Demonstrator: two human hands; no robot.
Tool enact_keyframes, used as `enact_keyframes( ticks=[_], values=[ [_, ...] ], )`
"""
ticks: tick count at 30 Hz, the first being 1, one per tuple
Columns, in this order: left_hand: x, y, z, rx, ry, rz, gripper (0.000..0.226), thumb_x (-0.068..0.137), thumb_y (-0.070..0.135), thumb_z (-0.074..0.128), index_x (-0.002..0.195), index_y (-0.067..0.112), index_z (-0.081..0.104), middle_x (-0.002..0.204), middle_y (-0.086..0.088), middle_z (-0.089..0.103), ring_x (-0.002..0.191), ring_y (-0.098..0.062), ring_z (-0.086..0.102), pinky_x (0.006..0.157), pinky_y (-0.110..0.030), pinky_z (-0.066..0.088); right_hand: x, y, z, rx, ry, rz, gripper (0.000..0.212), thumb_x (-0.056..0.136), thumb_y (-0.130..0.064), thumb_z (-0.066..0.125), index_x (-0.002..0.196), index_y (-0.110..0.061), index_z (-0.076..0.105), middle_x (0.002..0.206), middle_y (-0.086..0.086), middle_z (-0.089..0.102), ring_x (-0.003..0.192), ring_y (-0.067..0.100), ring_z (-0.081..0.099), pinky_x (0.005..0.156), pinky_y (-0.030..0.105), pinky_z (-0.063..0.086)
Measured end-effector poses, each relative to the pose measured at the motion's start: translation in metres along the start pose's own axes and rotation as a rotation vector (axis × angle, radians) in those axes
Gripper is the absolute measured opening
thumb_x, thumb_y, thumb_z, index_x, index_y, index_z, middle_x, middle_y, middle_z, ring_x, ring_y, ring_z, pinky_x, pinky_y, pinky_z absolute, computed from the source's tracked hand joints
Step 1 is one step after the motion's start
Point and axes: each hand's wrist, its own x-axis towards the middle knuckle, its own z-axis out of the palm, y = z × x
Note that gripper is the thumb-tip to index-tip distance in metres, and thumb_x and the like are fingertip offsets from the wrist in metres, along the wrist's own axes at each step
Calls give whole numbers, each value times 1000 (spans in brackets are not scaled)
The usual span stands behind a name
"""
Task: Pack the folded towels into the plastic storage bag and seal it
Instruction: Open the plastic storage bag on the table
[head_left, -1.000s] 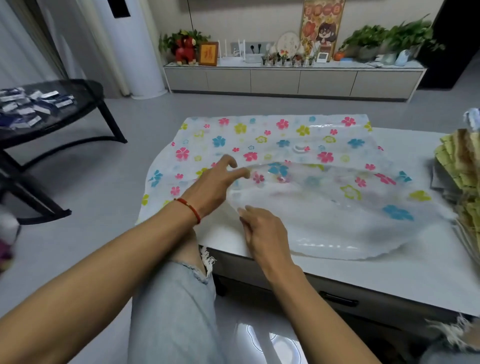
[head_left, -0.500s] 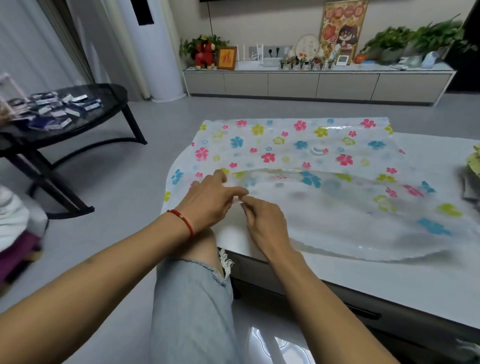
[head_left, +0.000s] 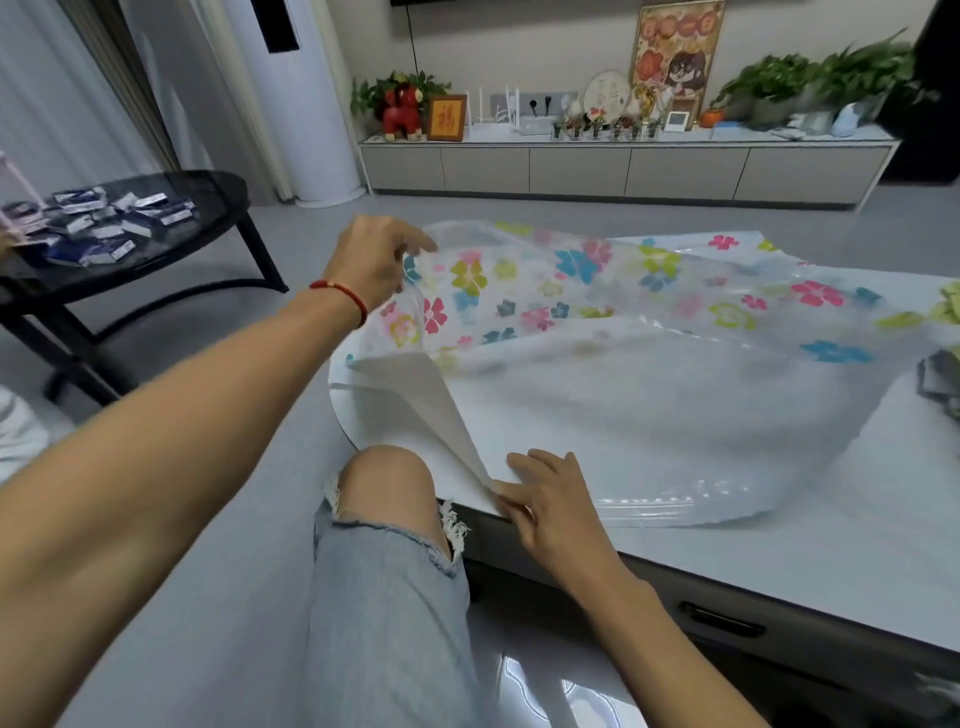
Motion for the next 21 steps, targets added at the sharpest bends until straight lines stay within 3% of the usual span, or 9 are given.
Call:
enact_keyframes(
  ticks=[2, 7, 10, 13, 15, 17, 19, 20, 21],
  values=[
    [16, -3, -8, 8, 67, -12, 47, 84, -19, 47, 107, 10, 75, 102, -17, 72, 89, -32, 69, 83, -43, 59, -4, 3, -1, -34, -36, -23, 18, 88, -17, 70, 100, -23, 82, 106, 8, 70, 99, 39, 61, 82, 42, 34],
    [34, 6, -15, -29, 155, -108, 33, 91, -6, 50, 104, 10, 76, 107, -13, 73, 100, -30, 66, 96, -41, 53, -16, 5, -11, -92, -87, -42, 18, 95, -30, 68, 106, -24, 80, 118, 9, 70, 112, 41, 62, 97, 56, 42],
    [26, 24, -10, -11, 49, -29, 31, 87, 3, 53, 109, 11, 73, 109, -12, 72, 104, -30, 64, 98, -42, 51, 0, -2, -24, -129, -224, 89, 58, 93, -69, 40, 117, -29, 75, 123, 4, 69, 118, 33, 59, 99, 47, 42],
    [10, 42, 6, 68, -159, 53, 55, 76, -4, 63, 128, 15, 59, 127, -10, 59, 117, -29, 53, 100, -43, 47, 25, -15, -27, -13, -309, 208, 79, 87, -81, 18, 149, -42, 49, 156, 1, 50, 145, 28, 41, 118, 56, 27],
    [5, 46, 10, 99, -193, 81, 71, 72, -15, 62, 135, 16, 52, 136, -10, 52, 125, -31, 47, 101, -44, 44, 33, -17, -27, 68, -373, 269, 73, 96, -72, 11, 144, -40, 56, 161, 1, 42, 152, 27, 28, 123, 62, 12],
    [6, 46, 7, 116, -184, 110, 75, 71, -20, 58, 136, 17, 52, 136, -11, 51, 126, -33, 46, 100, -45, 44, 28, -8, -31, 62, -344, 307, 70, 104, -61, 16, 111, -26, 76, 128, 6, 59, 137, 31, 44, 118, 57, 25],
    [9, 46, 3, 122, -226, 138, 73, 72, -18, 56, 135, 20, 53, 134, -10, 51, 124, -32, 46, 96, -44, 45, 21, 8, -40, 90, -183, 381, 64, 104, -59, 26, 90, -17, 72, 97, 0, 60, 116, 31, 55, 109, 52, 37],
    [10, 47, 2, 122, -254, 153, 72, 73, -16, 56, 134, 22, 54, 132, -8, 52, 123, -31, 46, 95, -44, 46, 20, 17, -46, 84, -134, 430, 63, 103, -62, 28, 94, -20, 74, 105, 0, 65, 123, 31, 54, 113, 53, 34],
    [9, 51, 2, 122, -280, 171, 70, 74, -14, 57, 132, 25, 55, 130, -6, 53, 121, -29, 47, 93, -46, 47, 19, 25, -52, 56, -123, 470, 64, 101, -65, 27, 108, -25, 77, 130, 3, 65, 137, 30, 47, 121, 56, 25]
  ],
)
